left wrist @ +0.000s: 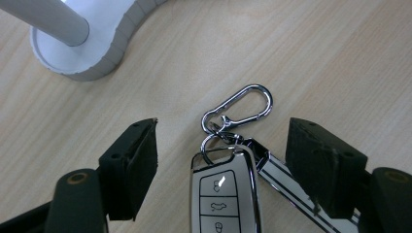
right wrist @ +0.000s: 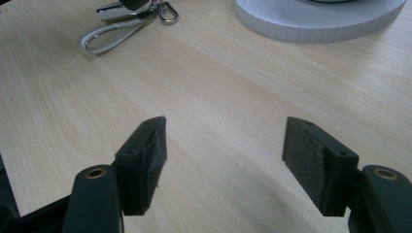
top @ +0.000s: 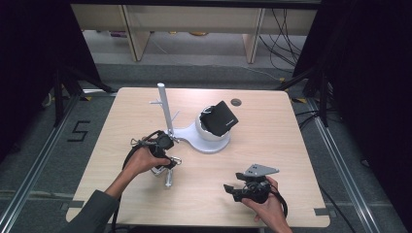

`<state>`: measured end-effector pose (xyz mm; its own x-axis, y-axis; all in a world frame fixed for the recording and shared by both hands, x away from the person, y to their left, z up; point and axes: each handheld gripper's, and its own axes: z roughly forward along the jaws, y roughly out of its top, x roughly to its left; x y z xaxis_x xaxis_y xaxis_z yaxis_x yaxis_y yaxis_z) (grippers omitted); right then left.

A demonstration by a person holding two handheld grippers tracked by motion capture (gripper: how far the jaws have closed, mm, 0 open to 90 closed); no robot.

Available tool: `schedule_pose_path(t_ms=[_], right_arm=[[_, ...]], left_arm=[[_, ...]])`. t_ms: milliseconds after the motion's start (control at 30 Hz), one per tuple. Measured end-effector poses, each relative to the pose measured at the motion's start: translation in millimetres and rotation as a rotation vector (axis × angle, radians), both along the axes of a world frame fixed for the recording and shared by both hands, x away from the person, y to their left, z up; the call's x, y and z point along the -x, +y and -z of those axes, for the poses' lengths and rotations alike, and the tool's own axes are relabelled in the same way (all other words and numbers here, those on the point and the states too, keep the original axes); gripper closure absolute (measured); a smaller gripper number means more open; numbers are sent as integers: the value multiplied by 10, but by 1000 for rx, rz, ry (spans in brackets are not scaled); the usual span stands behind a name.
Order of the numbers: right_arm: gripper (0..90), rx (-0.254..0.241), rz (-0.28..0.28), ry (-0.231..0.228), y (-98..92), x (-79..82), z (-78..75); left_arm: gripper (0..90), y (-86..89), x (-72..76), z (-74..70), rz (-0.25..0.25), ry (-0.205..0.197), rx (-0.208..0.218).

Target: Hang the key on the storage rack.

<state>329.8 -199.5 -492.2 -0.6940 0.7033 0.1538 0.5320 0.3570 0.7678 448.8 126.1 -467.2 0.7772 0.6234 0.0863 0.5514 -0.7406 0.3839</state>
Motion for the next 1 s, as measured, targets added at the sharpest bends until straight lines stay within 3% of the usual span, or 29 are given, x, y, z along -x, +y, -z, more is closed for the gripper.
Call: schedule_pose_path(t_ms=[67,367,467,533,567,667,700,767,1000], right_arm=[[338,-1,4,14,11,16,-6],[341,12,-11,-6,26,15,-28],[341,13,-18,-12,39,19,-28],[341,14,-19,-8,42,22,-31],[341,-4,-11,18,57,39,-28],[341,14,-30,-16,36,9,-25],[341,5,-13,3,46,29,-31],[341,12,-32,-16,37,13,-29],[341,10,-34,-15,42,17,-31]], left_arm=[[283,-14,-6,15,-2,7,-10],[303,-78,-26,58,7,15,-30],[312,-128,-71,81,32,23,-54],[349,-154,-78,104,43,38,-65],[359,-169,-85,115,44,42,-70],[396,-204,-109,120,55,47,-80],[418,-209,-117,121,65,53,-87],[448,-225,-131,137,77,80,-112],[566,-254,-163,125,83,119,-123]])
